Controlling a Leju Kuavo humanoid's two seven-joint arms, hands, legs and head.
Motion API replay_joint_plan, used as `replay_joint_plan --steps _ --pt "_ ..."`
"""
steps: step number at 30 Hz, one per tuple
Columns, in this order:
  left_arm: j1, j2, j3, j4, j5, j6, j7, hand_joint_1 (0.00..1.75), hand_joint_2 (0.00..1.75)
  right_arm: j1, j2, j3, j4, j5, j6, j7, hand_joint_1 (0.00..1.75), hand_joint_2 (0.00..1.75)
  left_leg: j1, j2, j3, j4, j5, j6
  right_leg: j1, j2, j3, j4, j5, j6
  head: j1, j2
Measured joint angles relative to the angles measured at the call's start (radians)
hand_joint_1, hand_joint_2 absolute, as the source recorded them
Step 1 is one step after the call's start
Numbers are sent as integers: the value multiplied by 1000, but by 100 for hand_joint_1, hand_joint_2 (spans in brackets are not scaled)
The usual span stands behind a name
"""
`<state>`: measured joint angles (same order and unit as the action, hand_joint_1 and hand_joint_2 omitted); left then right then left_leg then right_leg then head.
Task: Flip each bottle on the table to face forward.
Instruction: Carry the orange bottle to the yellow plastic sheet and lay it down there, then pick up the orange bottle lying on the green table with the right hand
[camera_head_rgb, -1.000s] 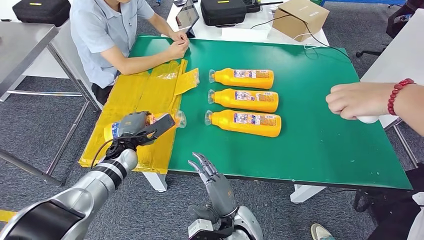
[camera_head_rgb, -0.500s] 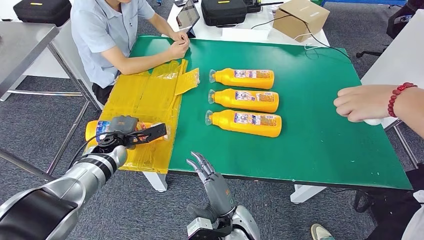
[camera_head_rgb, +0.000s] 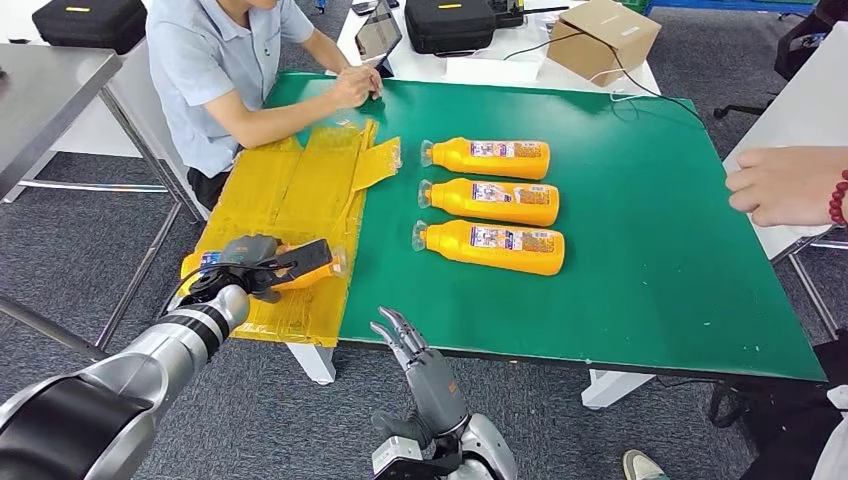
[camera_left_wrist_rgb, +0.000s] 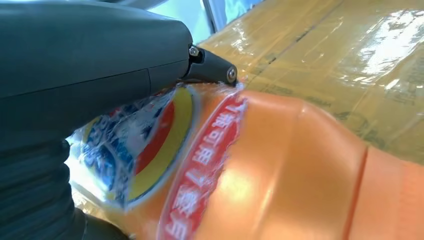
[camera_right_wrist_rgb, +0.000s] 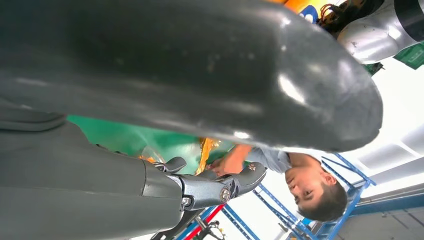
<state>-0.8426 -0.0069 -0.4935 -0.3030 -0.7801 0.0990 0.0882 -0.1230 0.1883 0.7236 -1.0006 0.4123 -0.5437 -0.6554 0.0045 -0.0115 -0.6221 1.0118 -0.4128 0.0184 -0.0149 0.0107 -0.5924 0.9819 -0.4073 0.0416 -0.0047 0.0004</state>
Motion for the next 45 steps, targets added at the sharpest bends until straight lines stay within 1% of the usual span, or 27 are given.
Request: replay_joint_plan --steps 4,9,14,17,22,24,26,30,32,35,39,42,45 --pt "8 -18 37 -1 29 -7 -86 0 175 0 1 0 8 1 -9 -10 0 0 0 0 0 0 0 0 0 0 0 0 0 0 0 0" --pt "12 -37 51 -3 -9 -23 -94 0 175 0 5 -2 21 -2 -20 -19 0 0 0 0 0 0 0 0 0 0 0 0 0 0 0 0" --pt "16 -39 83 -8 34 -60 -147 0 175 0 5 -9 35 -10 -25 -22 0 0 0 0 0 0 0 0 0 0 0 0 0 0 0 0" --pt "24 -40 117 -20 86 -56 -217 0 175 1 6 -13 47 -19 -31 -24 0 0 0 0 0 0 0 0 0 0 0 0 0 0 0 0" --pt "61 -56 189 -82 195 24 -397 0 175 6 5 -20 58 -22 -54 -25 0 0 0 0 -1 0 0 0 0 0 -1 0 0 0 0 0" --pt "81 -60 206 -132 236 24 -471 0 175 12 5 -24 58 -18 -59 -25 0 0 0 0 -1 0 0 0 0 0 -1 0 0 0 0 0" --pt "110 -62 215 -200 281 4 -519 0 175 18 4 -29 58 -16 -63 -25 0 0 0 0 -1 0 0 0 0 0 -2 0 0 0 0 0" --pt "170 -64 219 -368 375 -26 -547 0 175 26 3 -35 58 -16 -76 -25 0 0 0 1 -3 0 0 0 0 0 -3 0 0 0 0 0" --pt "208 -65 218 -471 456 -41 -560 0 175 30 2 -37 58 -15 -85 -25 0 0 0 1 -3 0 0 0 0 0 -3 0 0 0 0 0" --pt "272 -63 217 -649 604 -97 -568 0 175 36 -1 -41 56 5 -110 -25 0 0 0 1 -3 0 0 0 0 0 -4 0 0 0 0 0" --pt "353 -52 218 -854 744 -159 -569 0 175 50 -4 -80 37 112 -145 -13 0 175 0 1 -4 0 -1 0 0 0 -4 0 0 0 0 0" --pt "423 -43 228 -985 833 -178 -571 0 175 65 -6 -152 9 253 -149 38 0 175 0 1 -4 0 -1 0 0 0 -4 0 0 0 0 0" --pt "515 -41 253 -1111 941 -189 -568 0 175 71 -11 -261 -13 406 -150 112 0 175 0 1 -4 0 -1 0 0 0 -4 -1 0 0 0 0"
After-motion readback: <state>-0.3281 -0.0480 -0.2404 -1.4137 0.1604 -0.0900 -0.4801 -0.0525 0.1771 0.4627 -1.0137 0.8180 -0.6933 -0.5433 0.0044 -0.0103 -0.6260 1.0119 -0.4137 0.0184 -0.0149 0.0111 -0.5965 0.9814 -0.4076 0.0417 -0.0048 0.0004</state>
